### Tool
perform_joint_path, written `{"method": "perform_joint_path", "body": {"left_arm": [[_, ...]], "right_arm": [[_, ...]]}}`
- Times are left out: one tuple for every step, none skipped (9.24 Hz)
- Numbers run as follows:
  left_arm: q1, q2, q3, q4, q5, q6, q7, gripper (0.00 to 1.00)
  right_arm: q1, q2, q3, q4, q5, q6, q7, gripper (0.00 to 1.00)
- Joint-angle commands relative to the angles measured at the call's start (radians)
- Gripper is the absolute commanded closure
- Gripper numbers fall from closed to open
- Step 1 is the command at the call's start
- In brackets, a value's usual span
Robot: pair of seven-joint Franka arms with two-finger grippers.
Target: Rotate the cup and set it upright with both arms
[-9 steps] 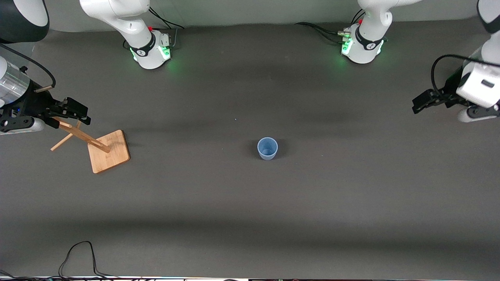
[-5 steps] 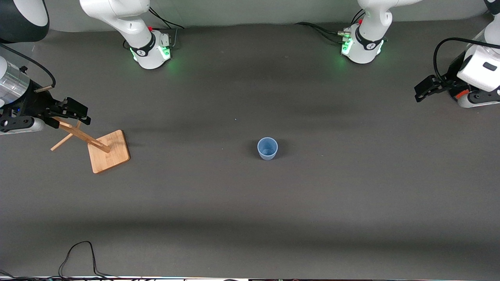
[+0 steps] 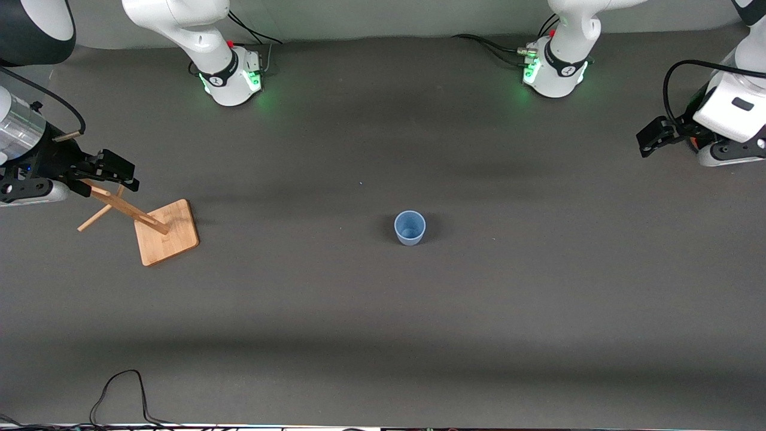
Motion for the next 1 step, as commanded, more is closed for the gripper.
{"method": "perform_joint_path", "body": {"left_arm": [[-0.011,0.012,0.005,0.023,0.015,-0.011,0.016,0.00]], "right_arm": [[-0.004,-0.002,0.000,-0.002,0.009,0.005,-0.022,0.00]]}}
